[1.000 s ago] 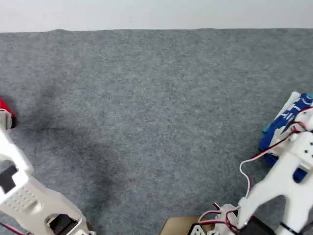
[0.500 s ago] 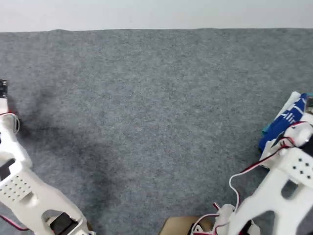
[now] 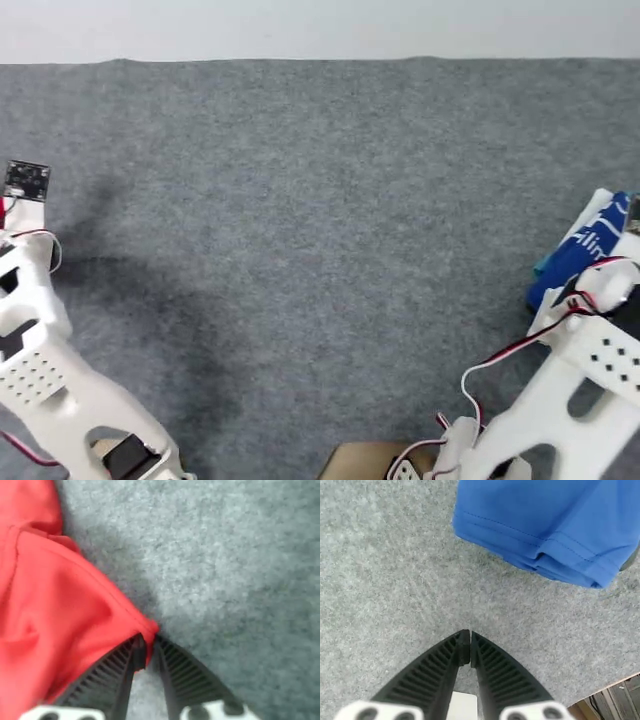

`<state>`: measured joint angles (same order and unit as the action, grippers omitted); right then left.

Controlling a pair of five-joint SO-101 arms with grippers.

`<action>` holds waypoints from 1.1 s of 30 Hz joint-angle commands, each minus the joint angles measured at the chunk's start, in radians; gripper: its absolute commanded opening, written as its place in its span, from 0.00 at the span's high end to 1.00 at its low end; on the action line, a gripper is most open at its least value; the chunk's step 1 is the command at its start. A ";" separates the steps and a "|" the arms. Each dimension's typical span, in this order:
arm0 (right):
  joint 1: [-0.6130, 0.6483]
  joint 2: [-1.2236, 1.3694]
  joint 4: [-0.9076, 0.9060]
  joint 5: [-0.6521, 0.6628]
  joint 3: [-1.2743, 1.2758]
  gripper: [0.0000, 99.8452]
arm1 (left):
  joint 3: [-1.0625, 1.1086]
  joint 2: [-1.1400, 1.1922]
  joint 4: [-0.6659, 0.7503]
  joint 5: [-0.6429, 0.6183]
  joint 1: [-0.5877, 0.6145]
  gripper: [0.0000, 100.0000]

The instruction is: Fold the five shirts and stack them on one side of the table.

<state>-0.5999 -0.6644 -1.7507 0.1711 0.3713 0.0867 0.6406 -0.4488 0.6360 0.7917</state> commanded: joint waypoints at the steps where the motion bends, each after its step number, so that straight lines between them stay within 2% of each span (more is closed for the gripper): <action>1: 0.007 -0.027 -0.030 -0.006 -0.008 0.99 | -0.035 -0.104 -0.115 0.009 0.020 1.00; 7: 0.007 -0.027 -0.031 -0.006 -0.008 0.99 | -0.033 -0.304 -0.391 0.009 -0.009 1.00; 10: 0.007 -0.027 -0.031 -0.006 -0.008 0.99 | -0.030 -0.408 -0.514 -0.018 -0.066 1.00; 18: 0.007 -0.028 -0.036 -0.006 -0.008 0.99 | -0.028 -0.697 -0.747 -0.157 -0.272 1.00; 22: 0.007 -0.030 -0.036 -0.006 -0.008 0.99 | -0.028 -0.822 -0.885 -0.178 -0.414 1.00; 26: 0.007 -0.030 -0.036 -0.006 -0.005 0.99 | -0.025 -0.911 -0.948 -0.178 -0.519 1.00; 30: 0.007 -0.030 -0.036 -0.006 -0.005 0.99 | 0.015 -0.922 -0.956 -0.178 -0.531 0.99; 33: 0.007 -0.030 -0.038 -0.006 -0.005 0.99 | 0.056 -0.928 -0.993 -0.172 -0.514 0.91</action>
<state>-0.5999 -0.6644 -1.7507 0.1711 0.3713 0.1358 -0.2355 -1.4062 0.4672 0.2731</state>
